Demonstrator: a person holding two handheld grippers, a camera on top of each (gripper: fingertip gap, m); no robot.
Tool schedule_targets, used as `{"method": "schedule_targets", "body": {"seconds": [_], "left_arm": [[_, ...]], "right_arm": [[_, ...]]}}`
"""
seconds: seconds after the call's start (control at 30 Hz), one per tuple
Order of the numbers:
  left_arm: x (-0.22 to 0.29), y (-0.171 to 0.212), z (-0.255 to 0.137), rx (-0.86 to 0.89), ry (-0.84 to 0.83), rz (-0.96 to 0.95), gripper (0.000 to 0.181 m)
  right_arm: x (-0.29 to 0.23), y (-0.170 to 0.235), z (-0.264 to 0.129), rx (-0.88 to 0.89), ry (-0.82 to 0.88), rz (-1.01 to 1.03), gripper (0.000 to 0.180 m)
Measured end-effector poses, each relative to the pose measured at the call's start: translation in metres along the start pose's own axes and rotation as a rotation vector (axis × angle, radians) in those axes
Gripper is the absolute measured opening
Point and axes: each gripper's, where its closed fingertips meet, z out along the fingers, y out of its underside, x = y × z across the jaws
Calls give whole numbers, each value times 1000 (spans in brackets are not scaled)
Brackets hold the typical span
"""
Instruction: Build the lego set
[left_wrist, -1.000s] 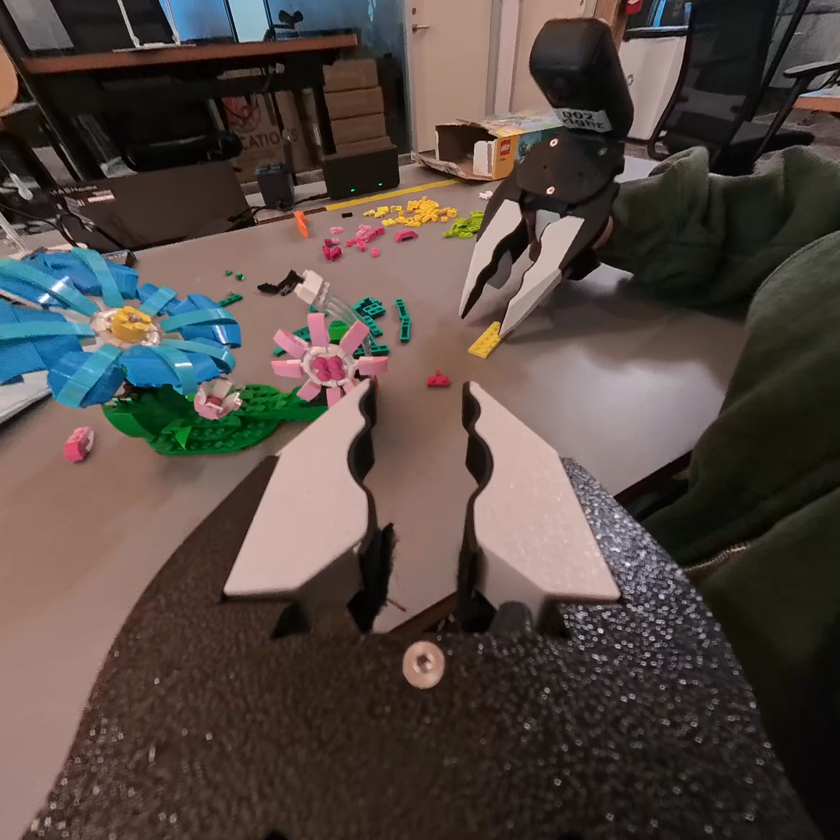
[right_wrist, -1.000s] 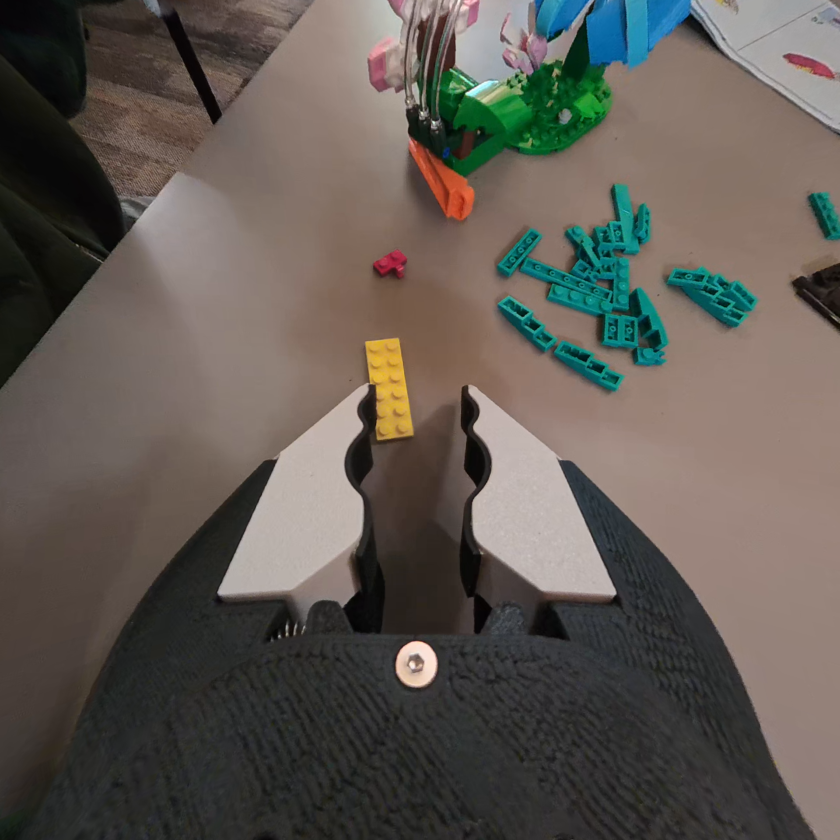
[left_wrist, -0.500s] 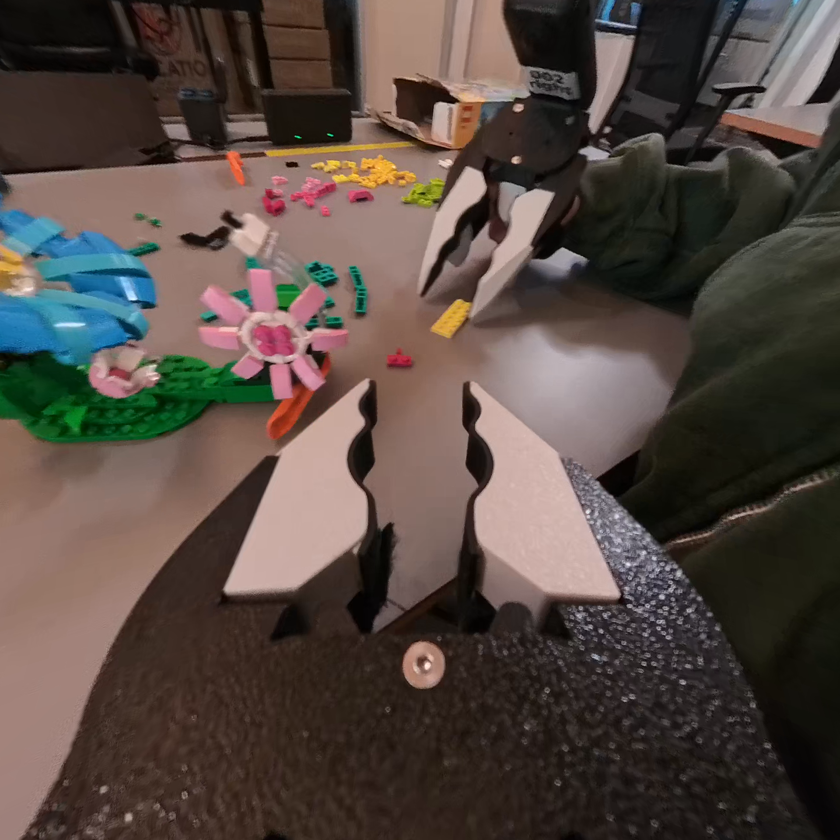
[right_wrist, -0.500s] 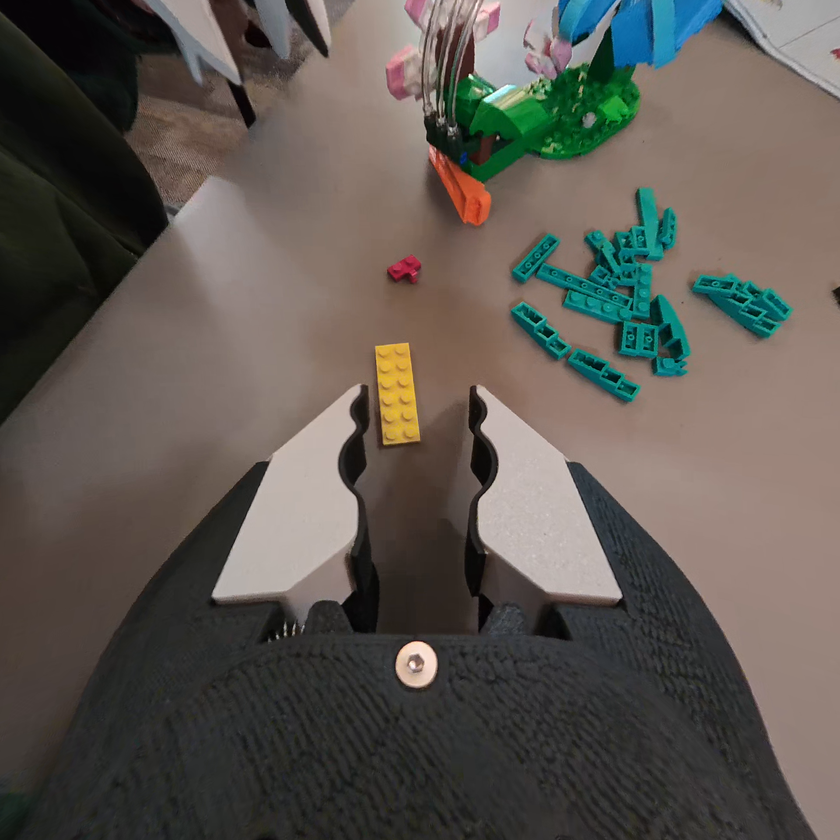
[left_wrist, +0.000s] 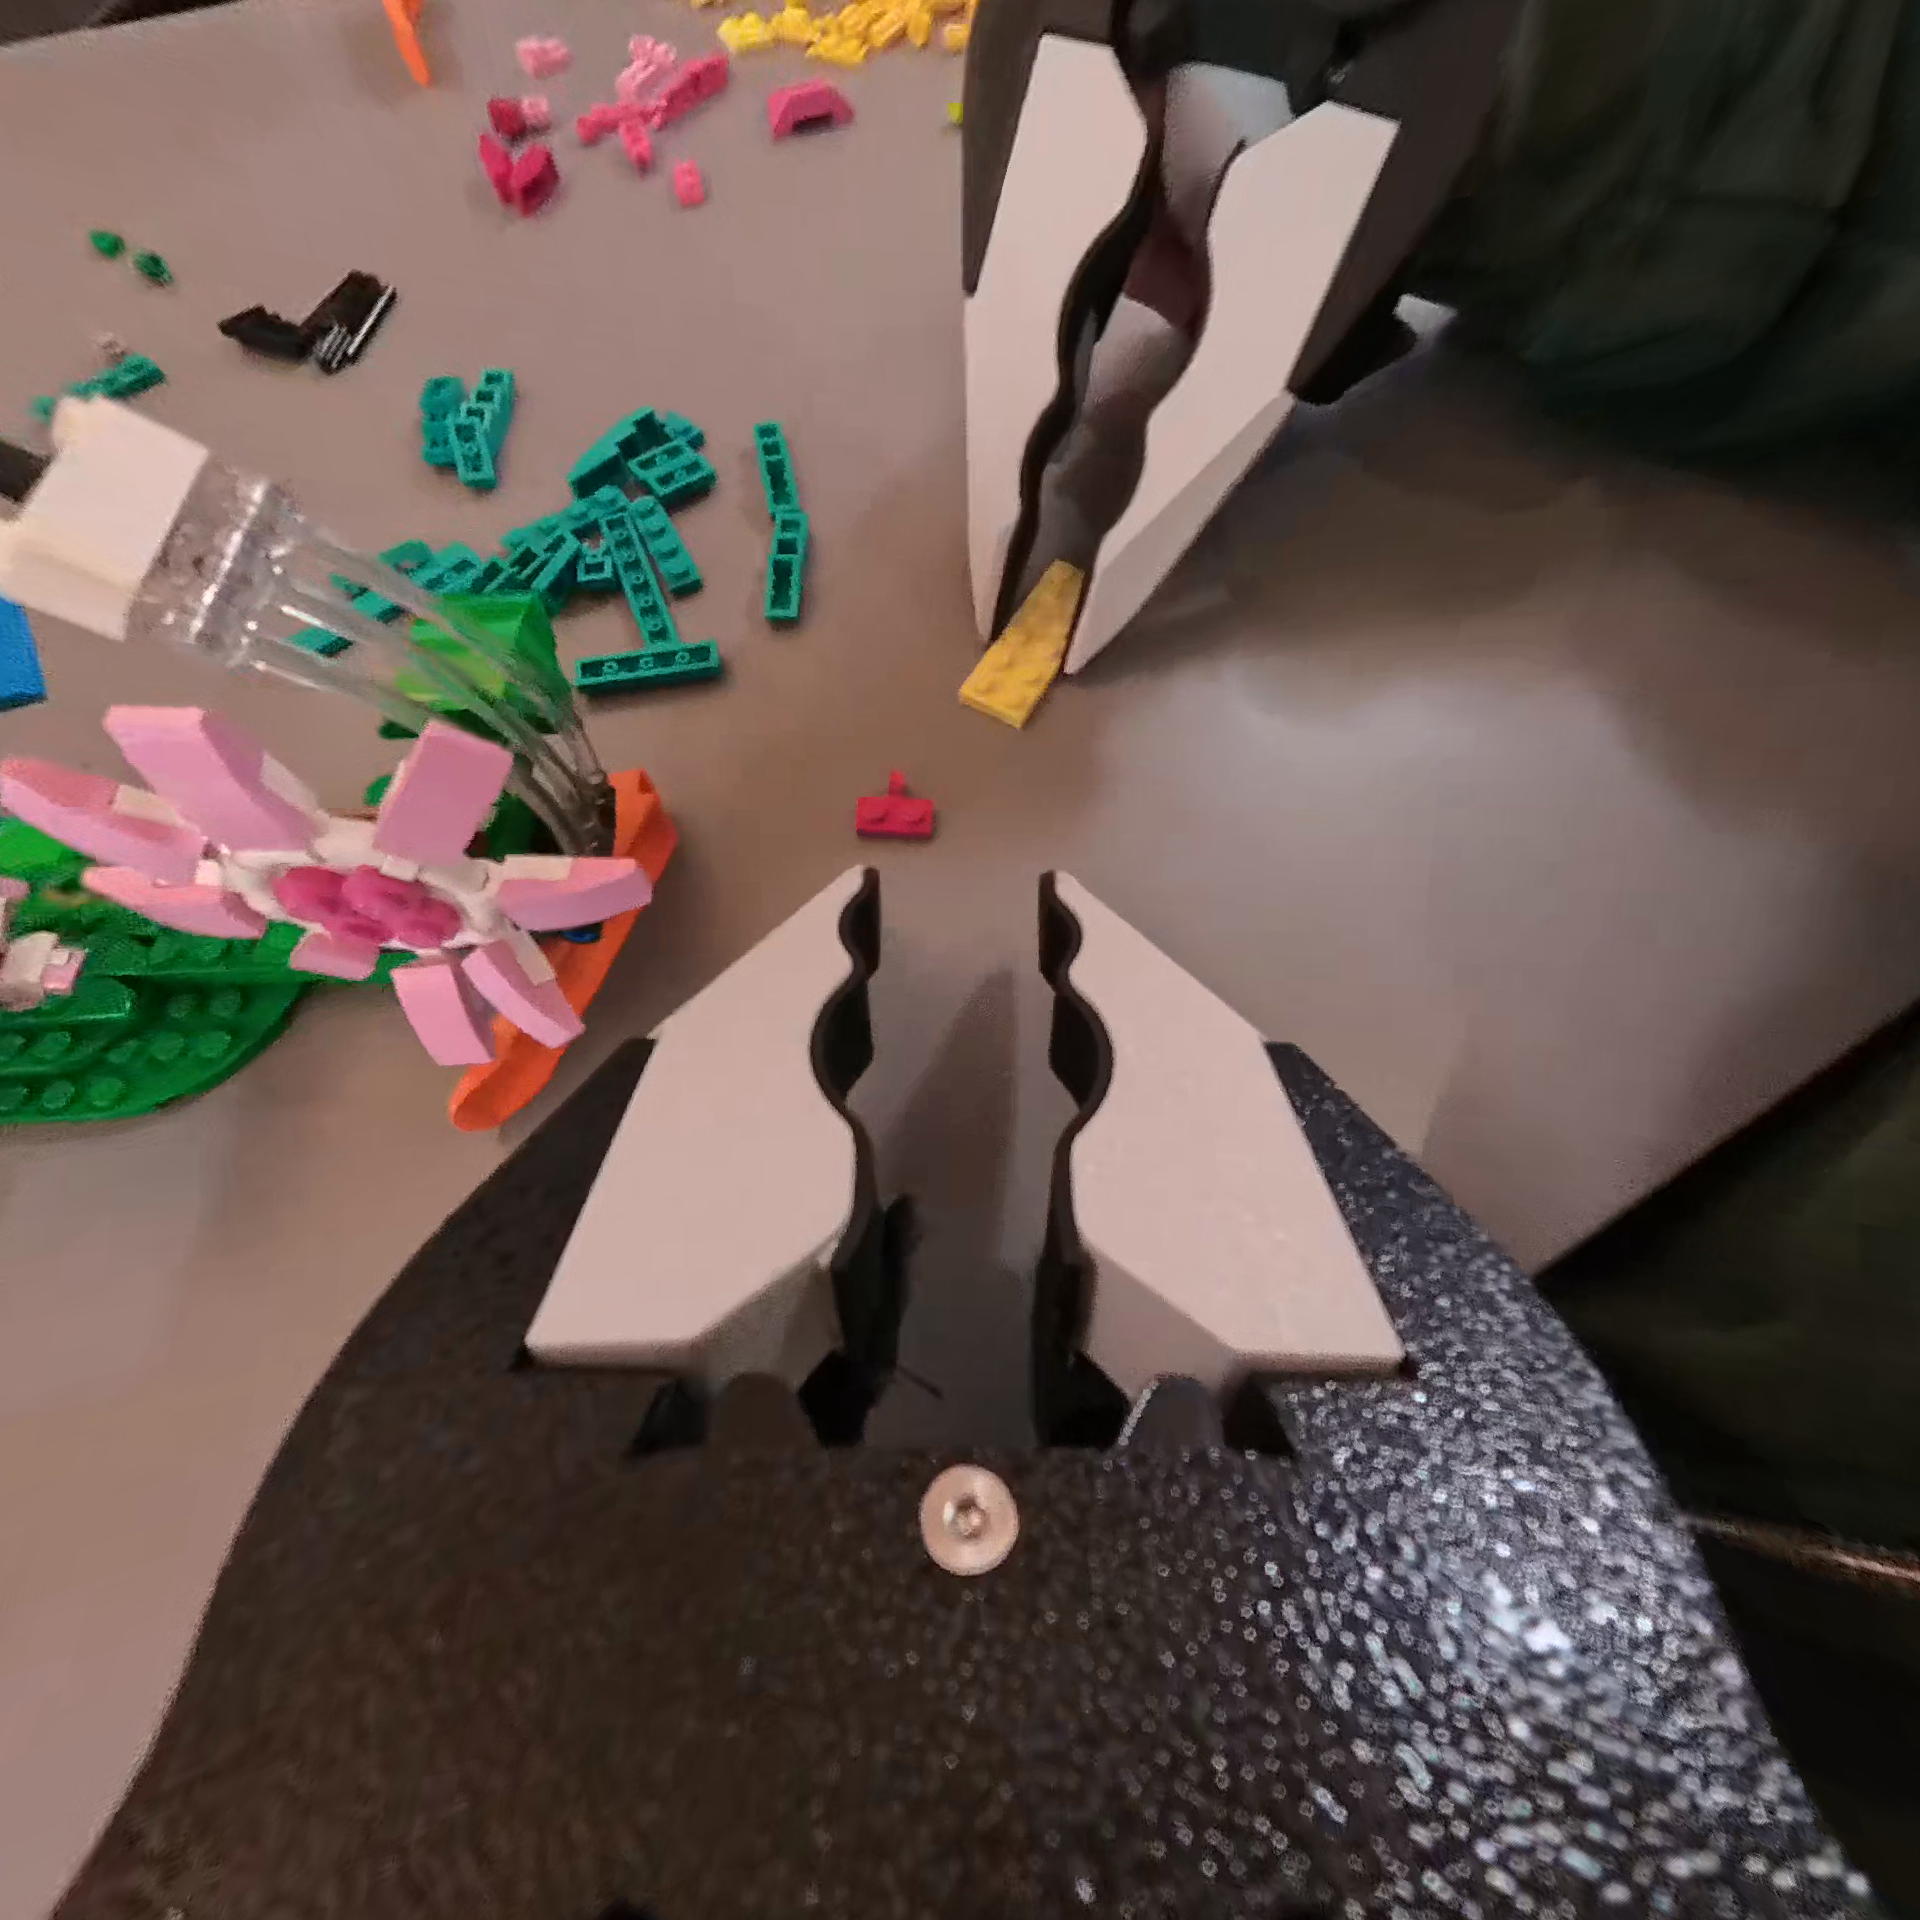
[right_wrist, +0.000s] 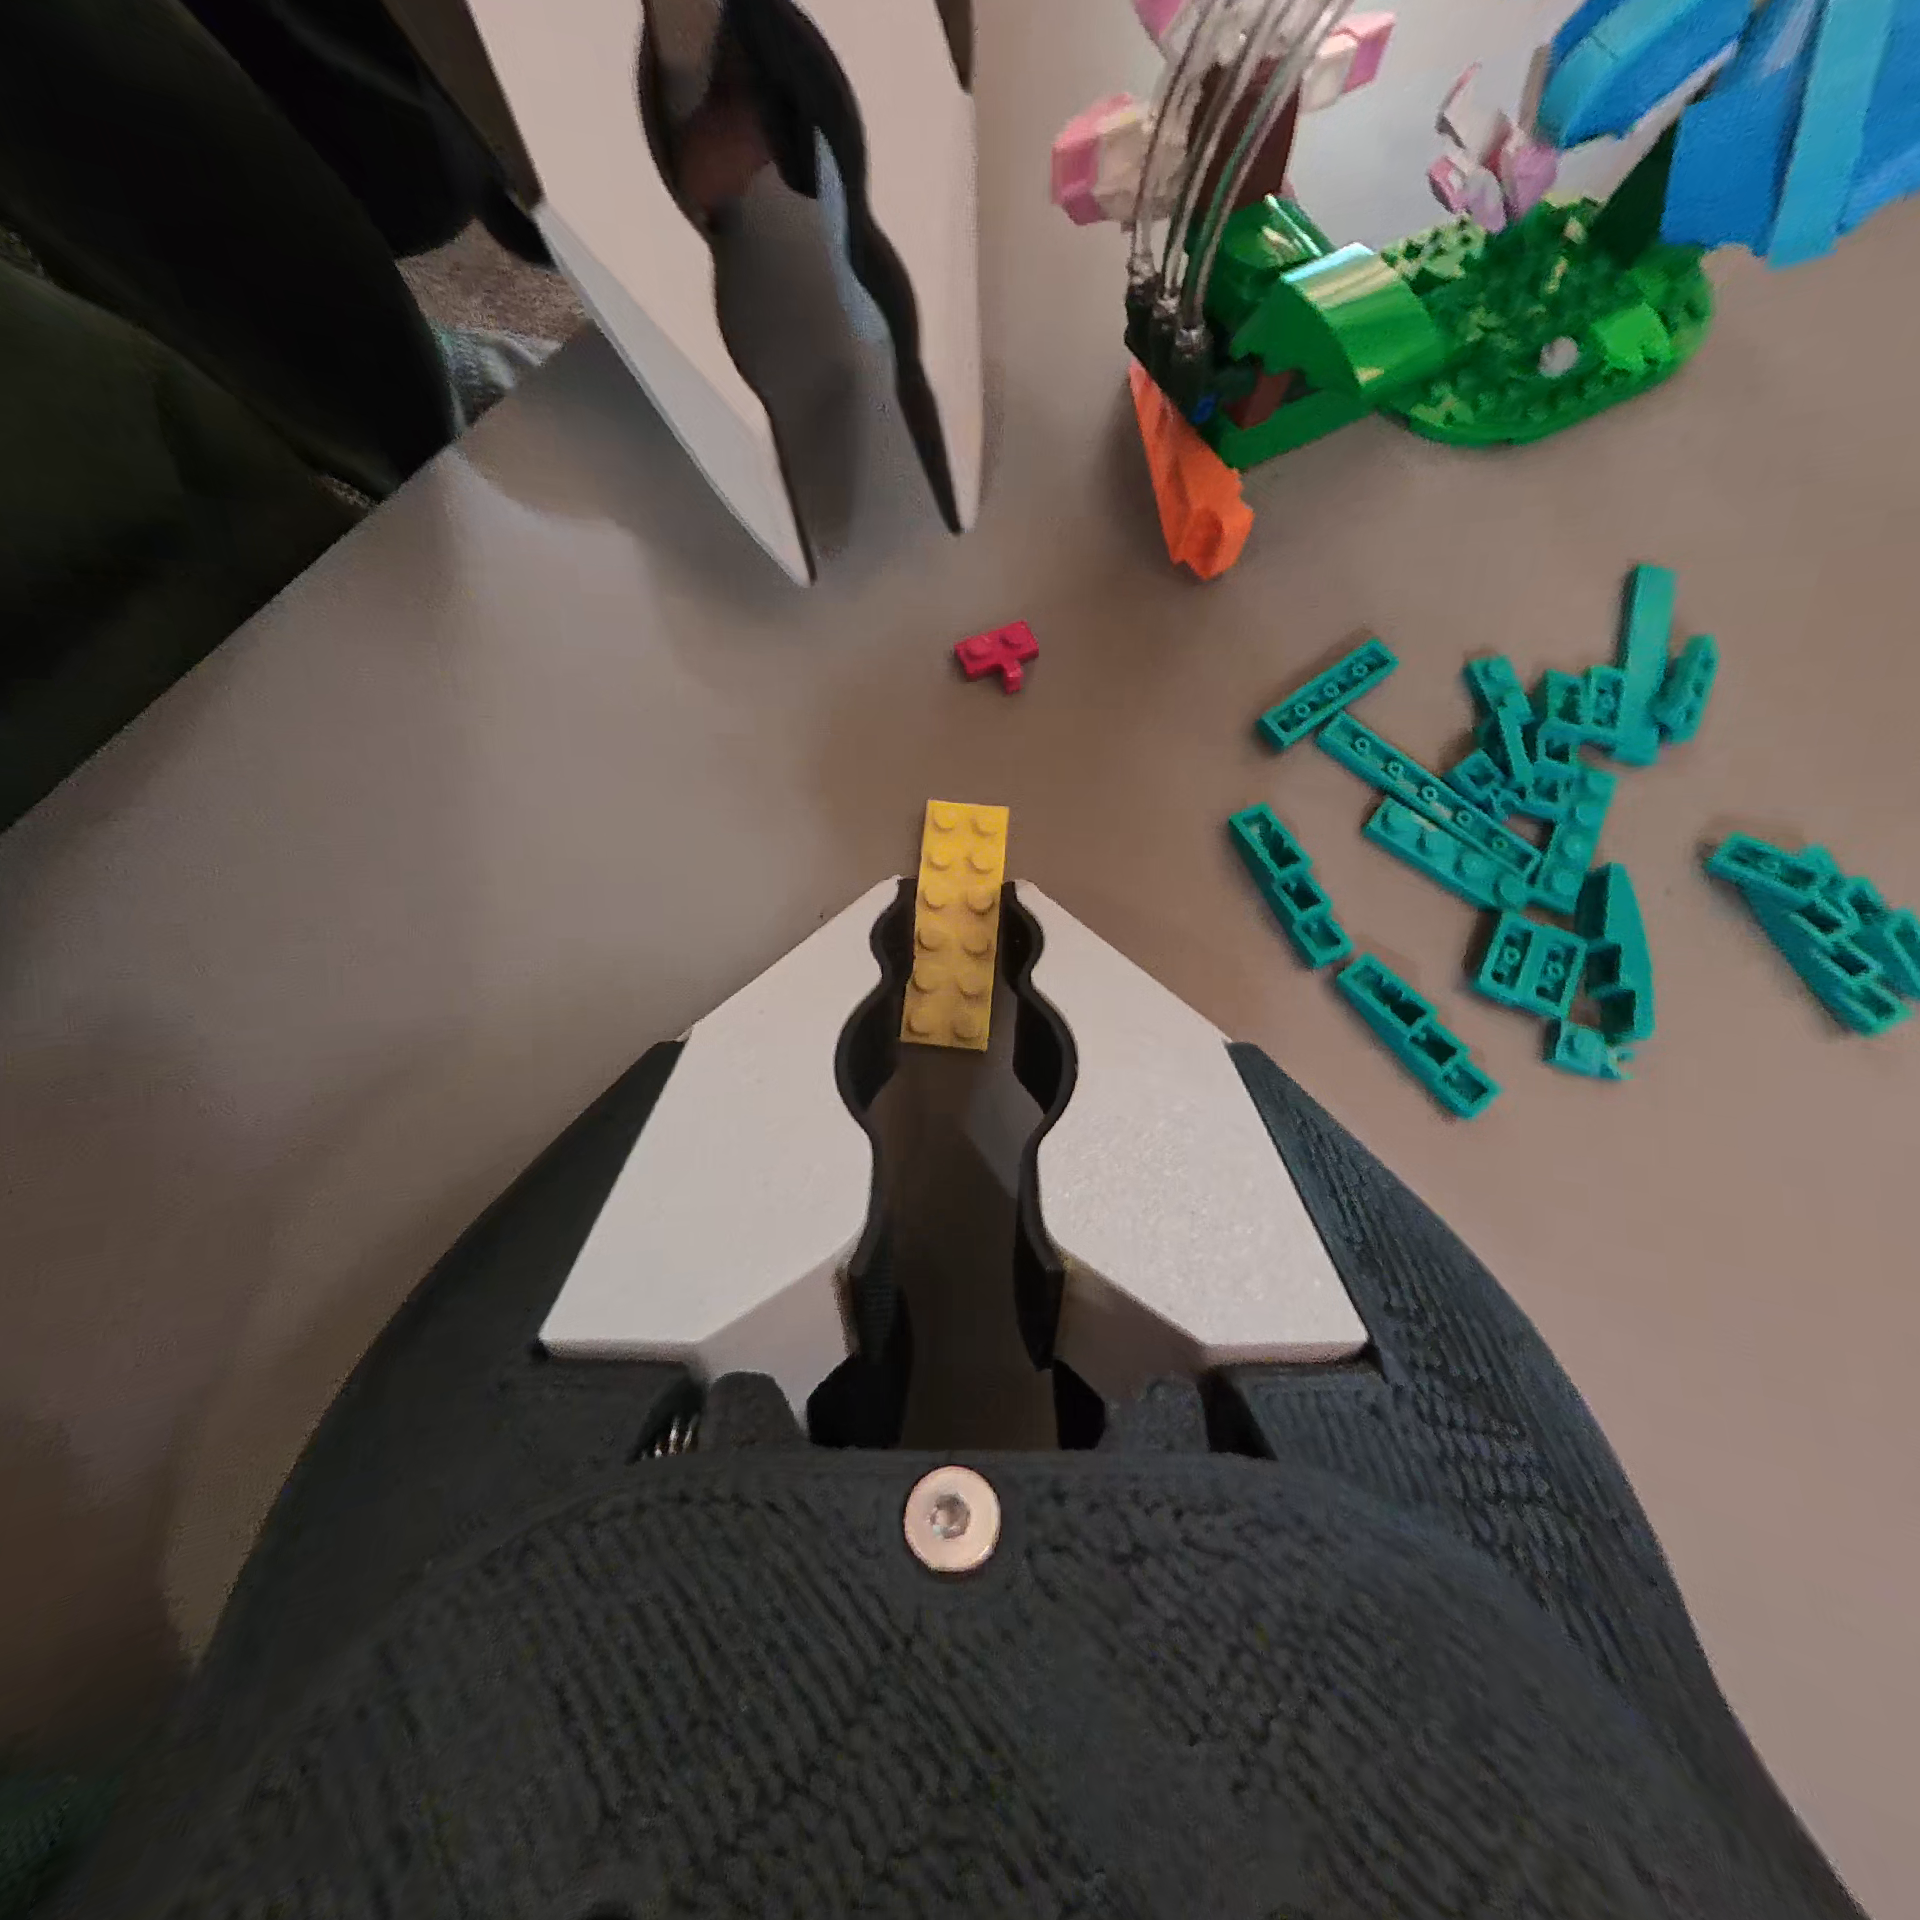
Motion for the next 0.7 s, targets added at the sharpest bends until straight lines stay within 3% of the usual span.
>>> {"method": "schedule_targets", "body": {"seconds": [0.03,0.37,0.6,0.7], "left_arm": [[-2,1,3,-11,-19,-2,30],[-5,-6,21,-55,-69,-4,36],[5,-5,20,-68,-37,-39,37],[23,-4,16,-74,53,-90,28]], "right_arm": [[0,-1,2,4,-18,-14,15],[-3,-5,6,22,-71,-79,15],[-4,-4,4,23,-57,-85,15],[-4,-4,4,23,-52,-85,15]]}}
